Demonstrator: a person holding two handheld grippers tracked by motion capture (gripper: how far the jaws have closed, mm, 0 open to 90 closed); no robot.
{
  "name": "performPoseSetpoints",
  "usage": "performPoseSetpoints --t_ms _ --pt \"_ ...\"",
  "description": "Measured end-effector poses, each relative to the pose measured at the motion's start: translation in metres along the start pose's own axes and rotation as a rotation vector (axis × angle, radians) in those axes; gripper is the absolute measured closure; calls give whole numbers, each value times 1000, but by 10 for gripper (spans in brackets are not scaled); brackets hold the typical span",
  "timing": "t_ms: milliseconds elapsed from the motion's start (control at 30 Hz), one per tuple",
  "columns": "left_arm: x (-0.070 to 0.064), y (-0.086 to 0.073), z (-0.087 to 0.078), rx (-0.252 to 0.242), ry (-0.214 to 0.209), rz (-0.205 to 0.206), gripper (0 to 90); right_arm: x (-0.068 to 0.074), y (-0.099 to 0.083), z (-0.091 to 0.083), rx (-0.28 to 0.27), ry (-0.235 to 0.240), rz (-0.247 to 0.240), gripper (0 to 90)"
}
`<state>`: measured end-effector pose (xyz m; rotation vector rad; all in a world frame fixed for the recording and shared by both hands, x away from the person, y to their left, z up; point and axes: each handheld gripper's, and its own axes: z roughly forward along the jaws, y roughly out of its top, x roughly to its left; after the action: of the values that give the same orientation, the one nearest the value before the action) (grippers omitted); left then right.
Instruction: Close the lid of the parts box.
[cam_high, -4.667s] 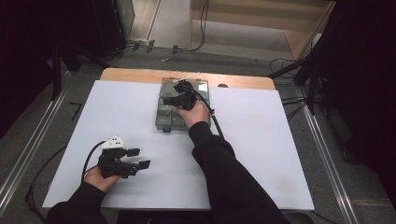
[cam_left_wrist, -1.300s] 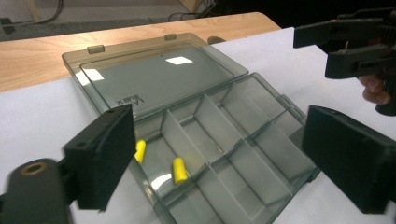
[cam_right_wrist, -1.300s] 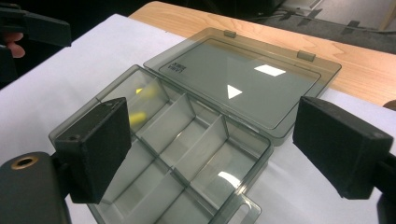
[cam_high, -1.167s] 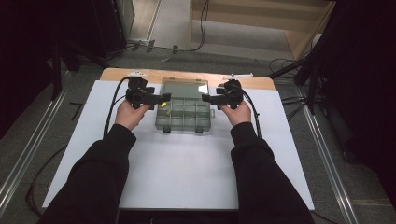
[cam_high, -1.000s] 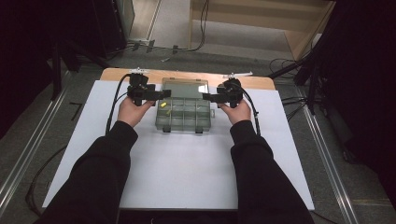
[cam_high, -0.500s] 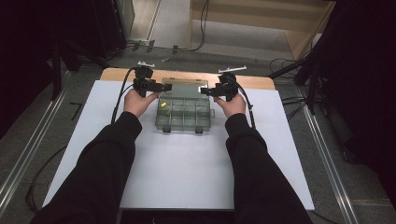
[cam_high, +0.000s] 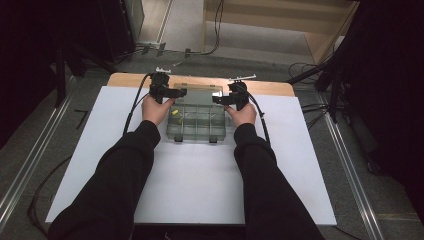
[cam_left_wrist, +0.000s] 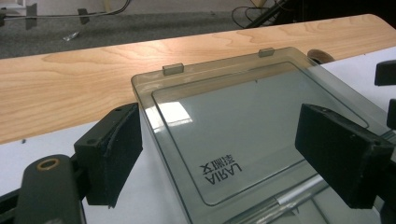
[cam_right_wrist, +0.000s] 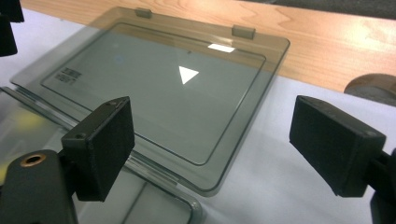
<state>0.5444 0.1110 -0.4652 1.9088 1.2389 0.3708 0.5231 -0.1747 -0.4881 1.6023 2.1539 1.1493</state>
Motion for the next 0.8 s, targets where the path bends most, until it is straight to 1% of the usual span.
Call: performPoseSetpoints --t_ms 100,167,200,267,367,533,633,700,767,800 --pt "0 -3 5 7 10 -7 147 -1 -5 3 2 1 15 128" --pt "0 -6 8 10 19 -2 148 0 -6 5 4 0 13 137" --pt "0 -7 9 6 21 -1 148 0 -7 6 4 1 2 137" --pt "1 -10 11 -3 19 -9 148 2 -8 7 13 -6 -6 137" --pt "3 -15 16 5 18 -22 148 3 -9 10 11 0 -2 143" --pt "3 -20 24 42 3 -40 148 5 -9 12 6 23 14 157" --pt "5 -21 27 50 -20 -61 149 7 -9 13 4 33 16 159" --pt "7 -22 27 55 -24 -57 176 8 -9 14 6 37 14 163" --pt "8 -24 29 72 -18 -44 181 8 -9 14 8 40 16 169" --pt "9 -25 30 66 -34 -48 180 8 -8 14 12 40 18 170"
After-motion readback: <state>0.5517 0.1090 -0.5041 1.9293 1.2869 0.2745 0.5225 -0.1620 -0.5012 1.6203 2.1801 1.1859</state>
